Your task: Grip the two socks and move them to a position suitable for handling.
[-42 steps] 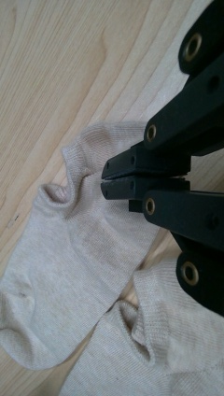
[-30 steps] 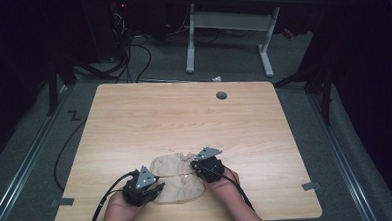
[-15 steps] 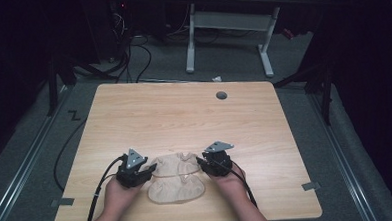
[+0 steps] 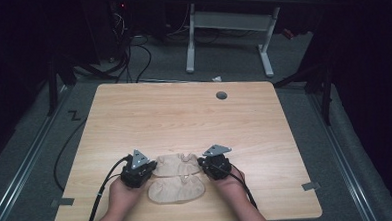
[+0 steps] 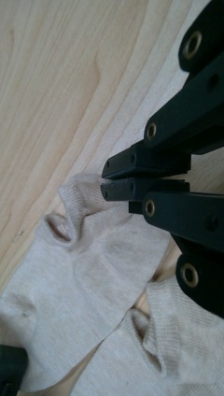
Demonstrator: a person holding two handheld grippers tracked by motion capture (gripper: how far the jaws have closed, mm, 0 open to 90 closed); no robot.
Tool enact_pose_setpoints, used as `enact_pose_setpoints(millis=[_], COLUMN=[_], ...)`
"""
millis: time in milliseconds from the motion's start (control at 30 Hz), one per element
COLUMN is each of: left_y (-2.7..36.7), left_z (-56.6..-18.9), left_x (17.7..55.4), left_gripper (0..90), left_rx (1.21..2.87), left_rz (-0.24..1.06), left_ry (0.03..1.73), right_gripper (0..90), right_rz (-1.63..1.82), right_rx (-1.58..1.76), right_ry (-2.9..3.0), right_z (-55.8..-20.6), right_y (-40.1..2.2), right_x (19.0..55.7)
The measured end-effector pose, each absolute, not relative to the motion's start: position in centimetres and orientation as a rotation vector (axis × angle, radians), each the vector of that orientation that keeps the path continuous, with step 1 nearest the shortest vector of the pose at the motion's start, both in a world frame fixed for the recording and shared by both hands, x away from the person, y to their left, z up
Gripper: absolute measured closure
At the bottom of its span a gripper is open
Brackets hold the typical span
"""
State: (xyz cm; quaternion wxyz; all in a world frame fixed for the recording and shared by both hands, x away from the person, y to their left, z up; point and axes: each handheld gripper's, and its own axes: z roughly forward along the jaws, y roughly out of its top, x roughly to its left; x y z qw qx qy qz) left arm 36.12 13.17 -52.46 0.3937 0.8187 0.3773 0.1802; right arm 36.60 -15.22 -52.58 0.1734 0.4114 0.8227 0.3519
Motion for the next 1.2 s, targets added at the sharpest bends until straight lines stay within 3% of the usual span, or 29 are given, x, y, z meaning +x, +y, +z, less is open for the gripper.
enact_pose_setpoints(millis=[533, 1200], left_y=[13.7, 14.0], left_z=[-49.5, -48.5], left_x=[33.9, 30.9], left_gripper=[87.3, 87.1], left_rx=[2.018, 2.007], left_rz=[0.494, 0.490], left_ry=[0.869, 0.842], right_gripper=[87.4, 87.4], right_rz=[1.099, 1.116], right_rx=[1.057, 0.999], right_ry=[2.208, 2.216], right_z=[-49.4, -48.7], right_y=[-16.0, -16.4], right_x=[33.9, 31.8])
